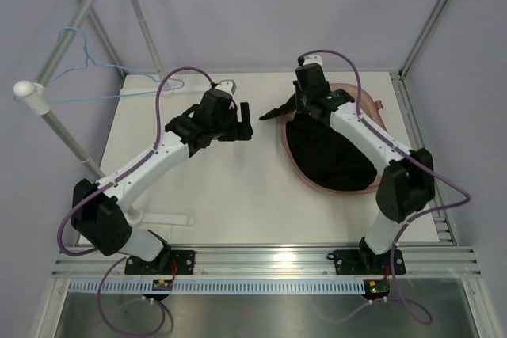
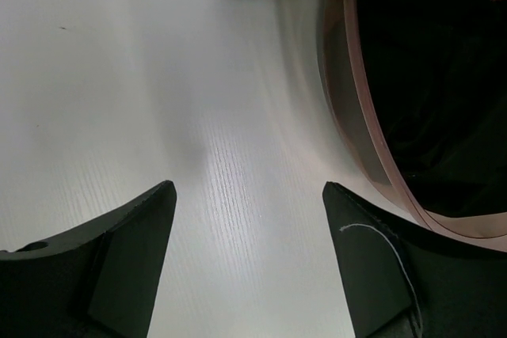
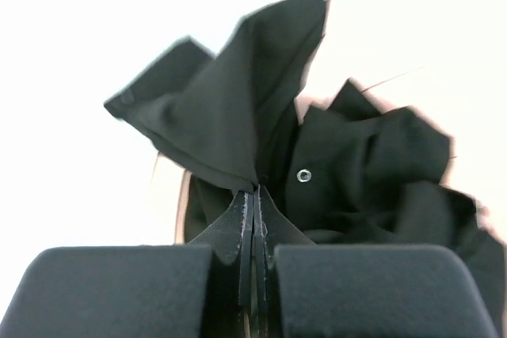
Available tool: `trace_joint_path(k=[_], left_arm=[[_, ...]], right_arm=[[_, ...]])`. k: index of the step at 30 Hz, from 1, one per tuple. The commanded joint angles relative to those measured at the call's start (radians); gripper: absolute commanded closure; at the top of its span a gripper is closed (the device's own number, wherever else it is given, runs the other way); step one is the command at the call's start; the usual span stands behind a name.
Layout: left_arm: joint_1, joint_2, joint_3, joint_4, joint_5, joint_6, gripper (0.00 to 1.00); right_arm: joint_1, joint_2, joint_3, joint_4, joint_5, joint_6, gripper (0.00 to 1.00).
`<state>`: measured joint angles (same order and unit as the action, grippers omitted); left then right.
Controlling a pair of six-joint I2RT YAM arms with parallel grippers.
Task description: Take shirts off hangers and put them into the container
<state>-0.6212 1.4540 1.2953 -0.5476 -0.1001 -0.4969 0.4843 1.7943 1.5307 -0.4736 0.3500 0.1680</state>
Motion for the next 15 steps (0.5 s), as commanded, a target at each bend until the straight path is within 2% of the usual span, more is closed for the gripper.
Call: trace_joint_path(k=[1,4,8,15], left_arm=[[0.003,-0.02,-0.031,0.066,0.008,-0.032,0.21],[0.002,-0.035,-0.071,0.104,0.022,-0.06,0.22],[0.002,-0.069,-0.108,0.12,0.019,-0.075,0.23],[-0.011,-0.116,-0.12,0.11,0.034,-0.058,0.22]], right_arm=[[-0.004,-0.176,0.072,-0.026,0.024,-0.019,1.0],[-0.004,-0.223,0.163,-0.074,0.043,-0.06,1.0],[-0.007,-0.223,0.333,-0.172,0.153,-0.12,1.0],[-0.027,-0.276,0.355,-0.237,0.286,-0.134,1.0]])
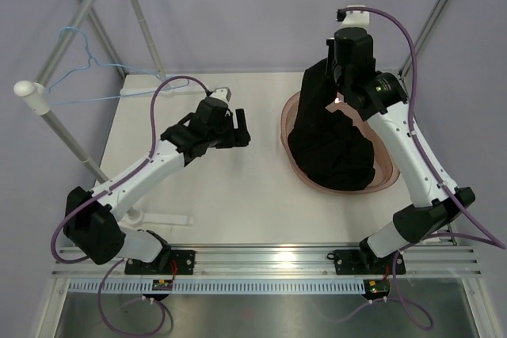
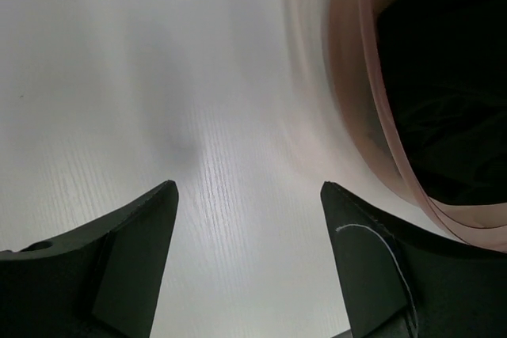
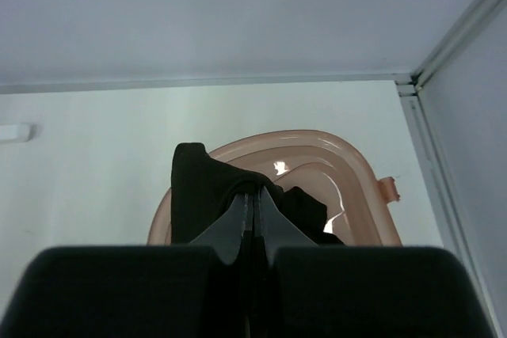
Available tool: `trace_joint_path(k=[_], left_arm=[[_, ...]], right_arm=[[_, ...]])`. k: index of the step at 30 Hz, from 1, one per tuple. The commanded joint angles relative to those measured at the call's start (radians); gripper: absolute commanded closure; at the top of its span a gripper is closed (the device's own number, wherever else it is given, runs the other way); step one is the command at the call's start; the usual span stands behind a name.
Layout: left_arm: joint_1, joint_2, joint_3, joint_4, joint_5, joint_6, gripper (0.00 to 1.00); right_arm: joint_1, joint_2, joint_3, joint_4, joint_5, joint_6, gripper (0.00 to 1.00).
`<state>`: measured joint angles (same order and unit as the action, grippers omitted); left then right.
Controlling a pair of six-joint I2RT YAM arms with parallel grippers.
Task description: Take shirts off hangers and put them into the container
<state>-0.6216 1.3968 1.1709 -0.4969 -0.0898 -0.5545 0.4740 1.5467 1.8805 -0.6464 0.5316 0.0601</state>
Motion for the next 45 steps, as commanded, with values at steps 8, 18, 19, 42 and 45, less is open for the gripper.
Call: trace_joint_path(k=[8,18,19,42,45], left_arm=[[-0.069,-0.085,-0.008,0.096,0.084,0.03,0.22],[-0.187,-0.169,-0.065,0.107,0.009,0.034,0.13],[-0.197,-0.183,-0.092,0.121,-0.001,0.034,0.03],[-0.553,-0.737,-0.58,0.327,-0.269,-0.035,0.01],[-0.633,-0.805,-0.588,0.331,-0.369,0.001,0.01]], right_arm=[[-0.048,-0.148,-0.364,0.003,0.091,0.09,0.99],[-0.048,-0.241,-0.609,0.053,-0.021,0.225,0.01],[-0.049,-0.267,-0.61,0.045,-0.051,0.227,0.01],[0.307,-0.697,-0.908,0.045,-0.312,0.386,0.0],[0.342,-0.778,-0.955,0.093,-0.297,0.377,0.01]])
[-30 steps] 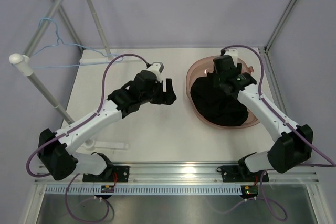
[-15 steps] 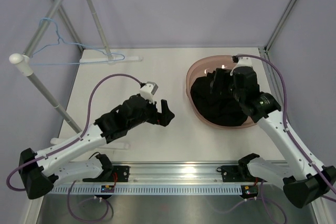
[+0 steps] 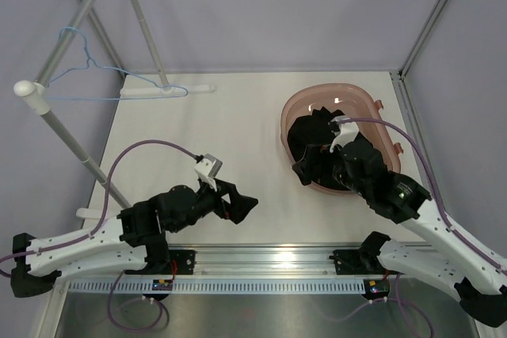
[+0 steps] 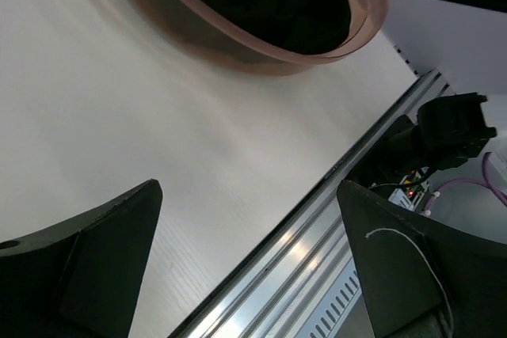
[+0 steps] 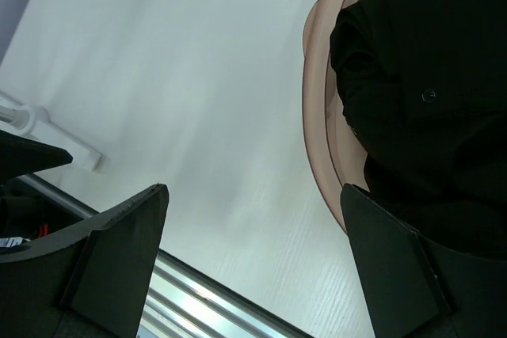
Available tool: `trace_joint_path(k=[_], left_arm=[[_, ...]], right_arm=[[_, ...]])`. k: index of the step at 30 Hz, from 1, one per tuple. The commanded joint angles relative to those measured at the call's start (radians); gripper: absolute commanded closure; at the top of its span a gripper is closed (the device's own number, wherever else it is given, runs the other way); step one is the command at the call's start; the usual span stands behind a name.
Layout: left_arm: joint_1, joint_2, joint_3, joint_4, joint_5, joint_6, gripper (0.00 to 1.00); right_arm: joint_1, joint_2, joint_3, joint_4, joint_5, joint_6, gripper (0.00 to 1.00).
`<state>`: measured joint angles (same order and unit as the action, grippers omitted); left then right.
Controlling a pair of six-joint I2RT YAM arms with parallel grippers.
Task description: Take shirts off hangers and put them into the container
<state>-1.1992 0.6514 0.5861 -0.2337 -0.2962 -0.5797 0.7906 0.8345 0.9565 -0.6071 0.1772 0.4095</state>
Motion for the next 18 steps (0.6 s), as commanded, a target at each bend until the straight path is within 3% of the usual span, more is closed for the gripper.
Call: trace_joint_path(k=[1,8,18], left_arm=[[-0.072,-0.07,-0.003,0.066,-0.181,0.035,0.01],[-0.103,-0.095,-0.009,0.034,-0.268,0.034,0.01],[-0.103,-0.09,-0.028,0.042,-0.273,0.031,0.01]], right_arm=[[0.027,-0.102,-0.042,0.064,0.061,0.029,0.01],[0.032,-0.19,-0.105,0.027,0.114,0.029,0.01],[0.03,-0.253,-0.151,0.012,0.199,0.048,0.0]])
